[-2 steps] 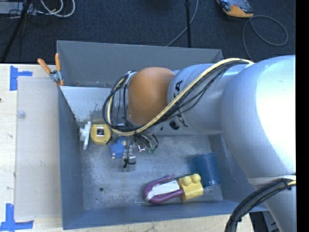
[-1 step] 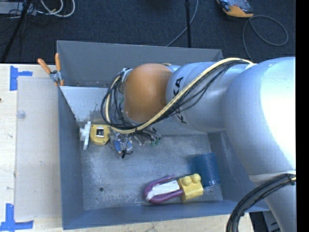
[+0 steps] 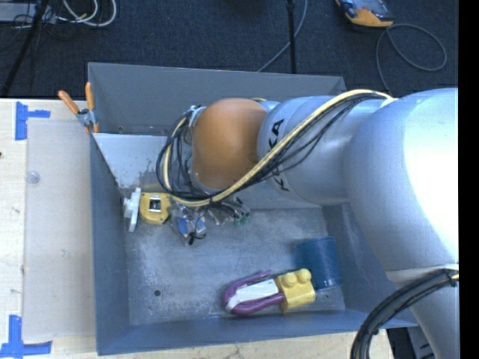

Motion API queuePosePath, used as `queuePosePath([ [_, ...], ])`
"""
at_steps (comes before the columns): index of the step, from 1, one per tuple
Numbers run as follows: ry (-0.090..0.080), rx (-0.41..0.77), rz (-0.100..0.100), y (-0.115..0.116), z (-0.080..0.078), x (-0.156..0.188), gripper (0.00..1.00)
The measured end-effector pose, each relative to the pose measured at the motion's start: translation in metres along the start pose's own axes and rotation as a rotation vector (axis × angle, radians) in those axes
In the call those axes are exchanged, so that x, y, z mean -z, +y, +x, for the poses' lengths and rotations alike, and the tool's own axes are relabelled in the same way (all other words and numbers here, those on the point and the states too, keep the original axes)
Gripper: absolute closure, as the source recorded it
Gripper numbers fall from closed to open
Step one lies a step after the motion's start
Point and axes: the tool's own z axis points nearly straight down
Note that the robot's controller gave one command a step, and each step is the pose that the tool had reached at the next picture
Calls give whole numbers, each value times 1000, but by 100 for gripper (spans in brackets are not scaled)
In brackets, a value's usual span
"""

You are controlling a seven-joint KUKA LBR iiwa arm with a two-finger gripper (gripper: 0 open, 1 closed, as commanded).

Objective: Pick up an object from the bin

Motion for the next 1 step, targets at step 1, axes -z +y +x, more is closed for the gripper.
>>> queuePosePath([
  [1,4,-1,-1,0,1,4,100],
])
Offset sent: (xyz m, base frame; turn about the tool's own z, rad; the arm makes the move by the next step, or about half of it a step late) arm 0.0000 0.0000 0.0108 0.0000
